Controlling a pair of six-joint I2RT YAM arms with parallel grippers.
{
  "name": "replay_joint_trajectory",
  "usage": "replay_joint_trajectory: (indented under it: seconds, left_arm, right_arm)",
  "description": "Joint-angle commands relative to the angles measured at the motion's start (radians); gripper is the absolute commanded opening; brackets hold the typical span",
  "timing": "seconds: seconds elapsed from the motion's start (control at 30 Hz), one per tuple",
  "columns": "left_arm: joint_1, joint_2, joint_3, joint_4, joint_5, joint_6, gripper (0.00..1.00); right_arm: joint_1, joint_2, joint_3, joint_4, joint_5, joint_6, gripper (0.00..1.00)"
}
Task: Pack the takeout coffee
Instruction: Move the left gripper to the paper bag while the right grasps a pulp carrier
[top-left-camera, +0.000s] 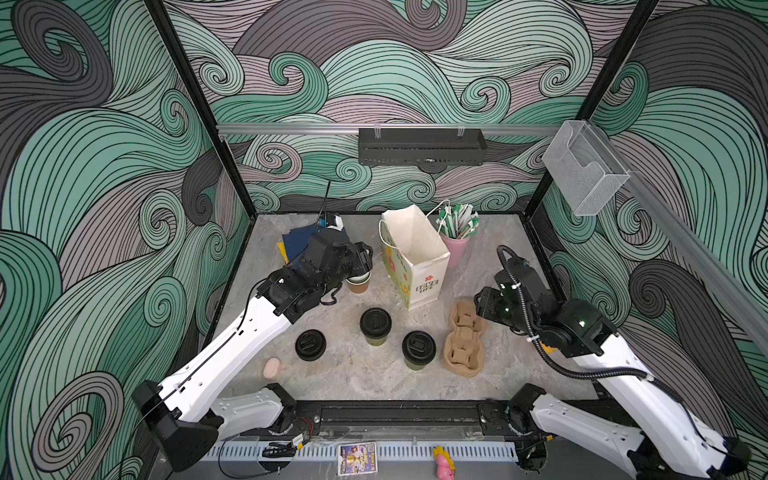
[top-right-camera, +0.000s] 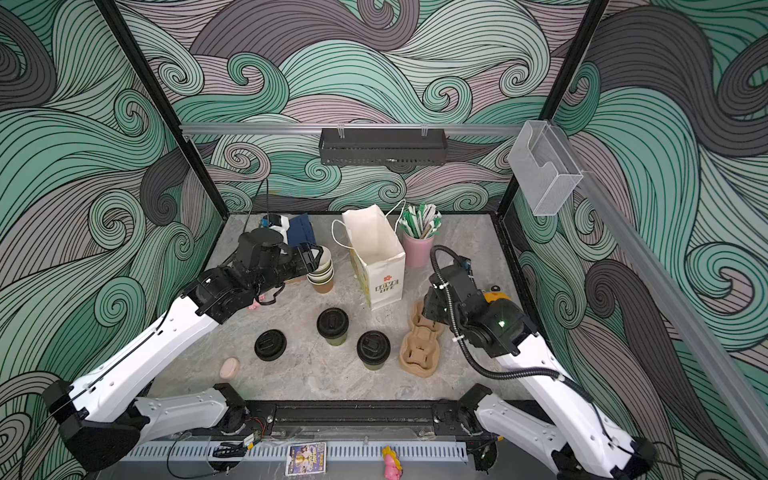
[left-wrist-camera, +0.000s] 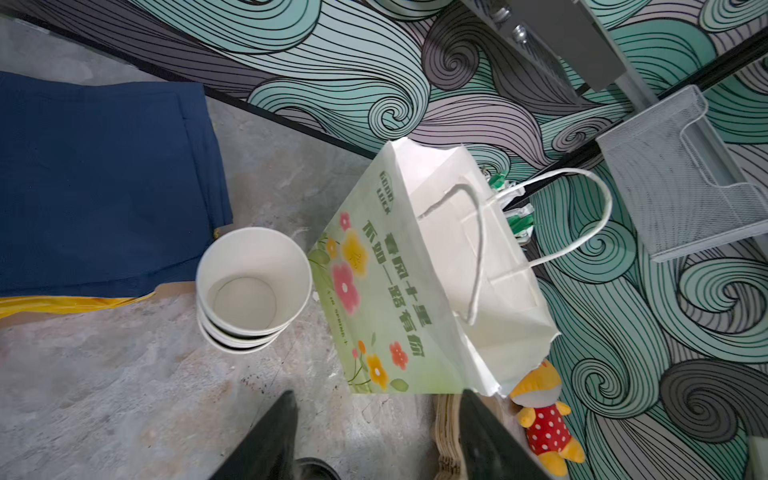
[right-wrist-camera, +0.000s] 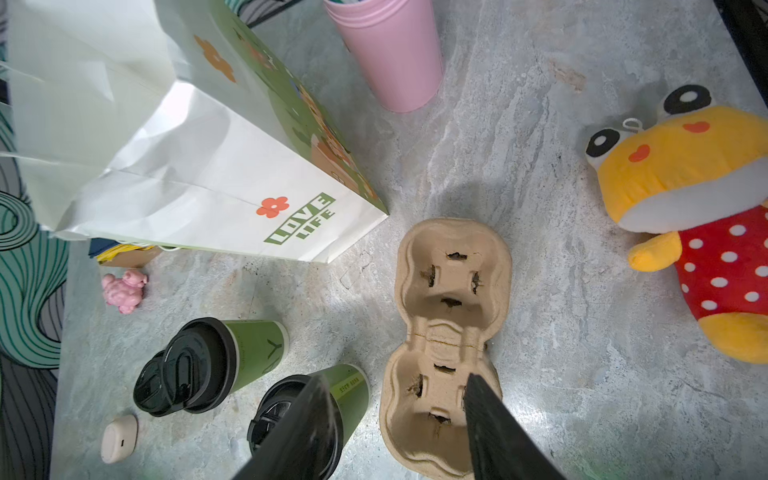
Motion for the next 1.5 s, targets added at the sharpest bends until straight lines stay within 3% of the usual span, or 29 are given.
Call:
replay_joint_trajectory:
  seconds: [0.0, 0.17, 0.27, 0.5, 0.9, 1.47]
  left_arm:
    - [0.012, 0.02, 0.041, 0.066, 0.064, 0.033, 0.64]
    - [0.02, 0.045, 0.042, 0.087, 0.068, 0.035, 0.64]
    - [0.025, 0.049, 0.038, 0.079, 0.068, 0.033, 0.64]
    - [0.033, 0.05, 0.036, 0.06, 0.064, 0.029, 0.64]
    - [0.04, 0.049, 0.04, 0.052, 0.056, 0.027, 0.64]
    - [0.04, 0.031, 0.032, 0.038, 0.045, 0.015, 0.64]
  right_arm:
    - [-0.018, 0.06, -0.004, -0.061, -0.023, 0.067, 0.53]
    - [-0.052, 0.131, -0.08, -0.07, -0.112, 0.152, 0.51]
    - [-0.106, 0.149, -0.152, -0.072, -0.186, 0.147, 0.47]
    - [-0.17, 0.144, -0.234, -0.069, -0.242, 0.079, 0.44]
    - [-0.157, 0.314, -0.165, 0.015, -0.27, 0.025, 0.5]
    - [-0.129, 0.445, -0.176, 0.057, -0.244, -0.008, 0.46]
